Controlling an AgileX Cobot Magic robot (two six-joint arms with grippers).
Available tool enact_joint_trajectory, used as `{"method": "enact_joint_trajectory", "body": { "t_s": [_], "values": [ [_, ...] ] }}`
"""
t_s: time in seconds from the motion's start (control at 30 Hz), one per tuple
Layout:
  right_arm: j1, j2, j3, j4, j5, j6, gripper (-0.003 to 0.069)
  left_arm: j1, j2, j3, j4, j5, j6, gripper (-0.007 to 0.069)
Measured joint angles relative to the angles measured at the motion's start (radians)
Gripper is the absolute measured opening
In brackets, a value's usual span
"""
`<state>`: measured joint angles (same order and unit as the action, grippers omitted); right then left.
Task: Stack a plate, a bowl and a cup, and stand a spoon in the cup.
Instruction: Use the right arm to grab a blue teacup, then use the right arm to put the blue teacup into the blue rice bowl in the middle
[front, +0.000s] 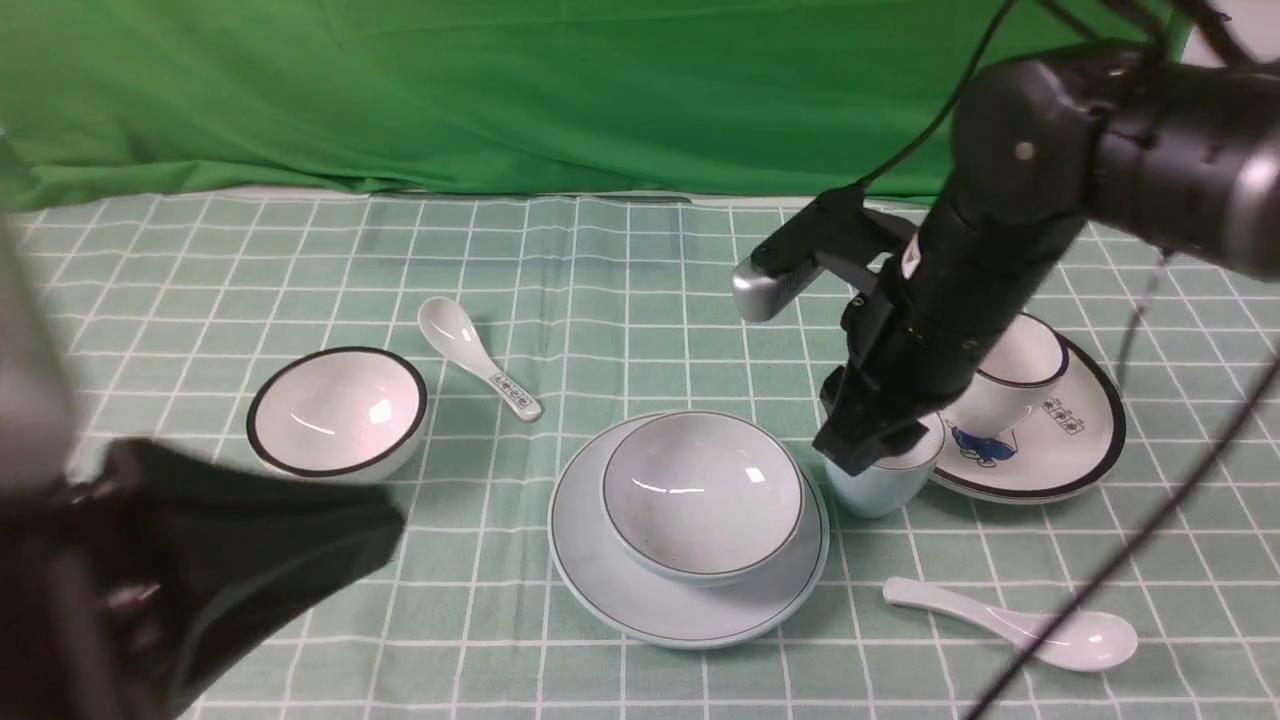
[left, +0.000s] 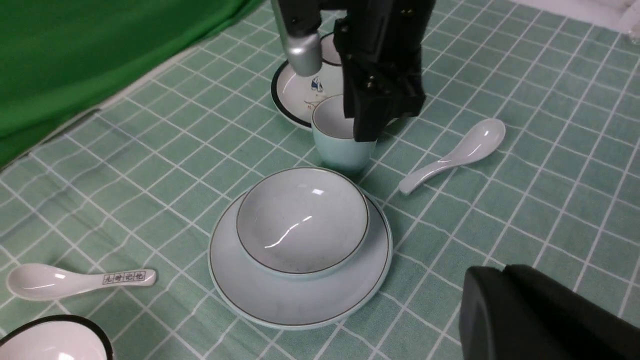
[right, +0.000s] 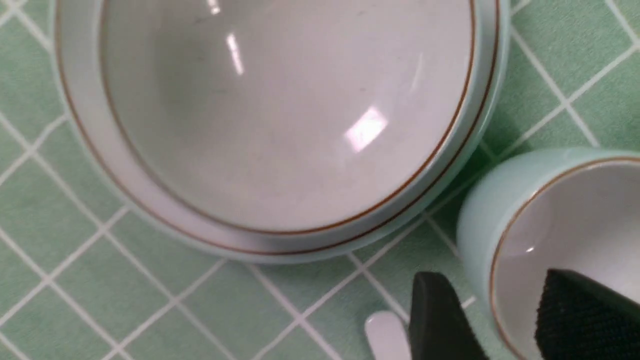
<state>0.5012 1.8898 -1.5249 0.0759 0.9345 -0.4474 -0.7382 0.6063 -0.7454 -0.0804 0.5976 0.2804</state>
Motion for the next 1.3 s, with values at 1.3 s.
{"method": "enact_joint_trajectory", "body": {
  "t_s": [1.3],
  "values": [
    [0.210,0.083,-0.059,0.053,-0.041,0.064,0.0079,0.000,-0.102,0.034,-0.004,0.028,-0.025,0.0009]
  ]
}}
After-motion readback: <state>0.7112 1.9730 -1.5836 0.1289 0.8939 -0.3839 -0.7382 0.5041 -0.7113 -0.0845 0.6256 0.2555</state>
